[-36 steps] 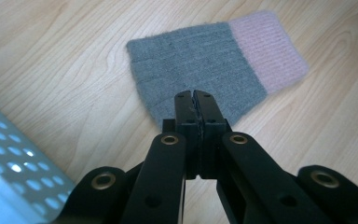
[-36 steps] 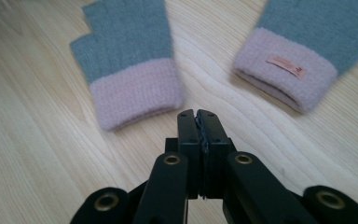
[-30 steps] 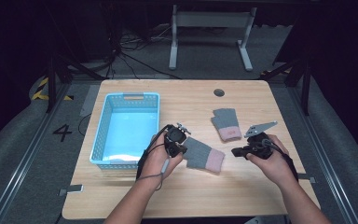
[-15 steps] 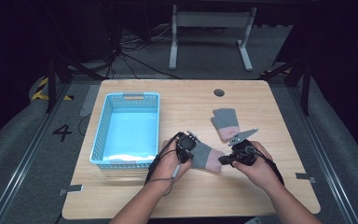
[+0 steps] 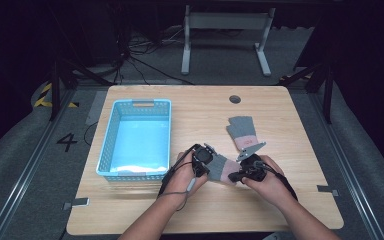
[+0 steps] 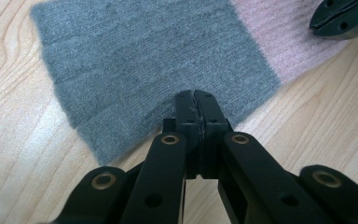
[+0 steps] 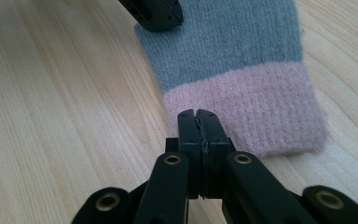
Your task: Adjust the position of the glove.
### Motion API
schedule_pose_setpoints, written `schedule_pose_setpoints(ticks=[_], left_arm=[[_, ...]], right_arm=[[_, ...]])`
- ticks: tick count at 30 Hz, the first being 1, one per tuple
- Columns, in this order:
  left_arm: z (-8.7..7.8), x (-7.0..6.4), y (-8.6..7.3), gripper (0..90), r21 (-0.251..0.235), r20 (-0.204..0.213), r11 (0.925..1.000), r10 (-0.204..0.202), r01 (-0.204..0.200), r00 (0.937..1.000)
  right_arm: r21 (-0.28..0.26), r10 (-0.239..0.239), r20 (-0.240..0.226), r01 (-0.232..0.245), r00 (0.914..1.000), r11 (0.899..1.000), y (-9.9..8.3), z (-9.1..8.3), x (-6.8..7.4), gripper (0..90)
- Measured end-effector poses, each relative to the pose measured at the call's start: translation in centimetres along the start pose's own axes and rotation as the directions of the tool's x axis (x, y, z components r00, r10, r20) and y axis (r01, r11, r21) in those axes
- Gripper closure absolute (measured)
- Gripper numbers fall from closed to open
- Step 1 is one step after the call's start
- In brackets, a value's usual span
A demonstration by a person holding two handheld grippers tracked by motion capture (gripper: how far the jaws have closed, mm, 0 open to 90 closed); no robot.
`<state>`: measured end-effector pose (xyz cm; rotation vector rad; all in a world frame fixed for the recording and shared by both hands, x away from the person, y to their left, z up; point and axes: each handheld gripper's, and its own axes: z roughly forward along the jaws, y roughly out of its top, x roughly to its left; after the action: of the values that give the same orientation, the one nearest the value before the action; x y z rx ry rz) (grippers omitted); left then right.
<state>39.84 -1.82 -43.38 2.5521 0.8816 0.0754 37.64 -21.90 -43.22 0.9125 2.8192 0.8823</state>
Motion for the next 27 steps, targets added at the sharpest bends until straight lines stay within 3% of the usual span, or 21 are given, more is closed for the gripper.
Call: schedule_pose_setpoints(ticks=[7,9,11,14,22,27], left_arm=[[0.0,-0.1,0.0,89.7,0.008,0.005,1.0,0.001,-0.001,1.0],[0.0,-0.3,0.0,89.6,0.015,0.016,0.9999,0.004,-0.005,0.9999],[0.1,-0.5,0.0,89.4,0.015,0.063,0.9999,0.004,-0.005,0.998],[0.2,-0.9,0.1,89.4,0.017,0.08,0.9998,0.01,-0.012,0.9968],[0.3,-2.3,0.3,89.4,0.043,0.117,0.9976,0.049,-0.055,0.9919],[0.4,-2.4,0.3,89.3,0.043,0.119,0.9976,0.05,-0.055,0.9916]], right_arm=[[0.007,-0.005,0.007,0.005,1.0,1.0,0.0,0.1,0.0,90.0],[0.008,-0.001,0.01,0.001,0.9999,1.0,0.0,0.0,0.0,90.0],[0.009,0.008,0.011,-0.008,0.9999,1.0,-0.2,-0.1,-0.3,90.0],[0.008,0.023,0.015,-0.023,0.9996,1.0,-0.4,-0.4,-0.7,90.0],[0.012,0.044,0.026,-0.044,0.9987,0.999,-0.9,-0.9,-1.4,90.0],[0.013,0.048,0.028,-0.048,0.9985,0.999,-1.0,-0.9,-1.5,90.0]])
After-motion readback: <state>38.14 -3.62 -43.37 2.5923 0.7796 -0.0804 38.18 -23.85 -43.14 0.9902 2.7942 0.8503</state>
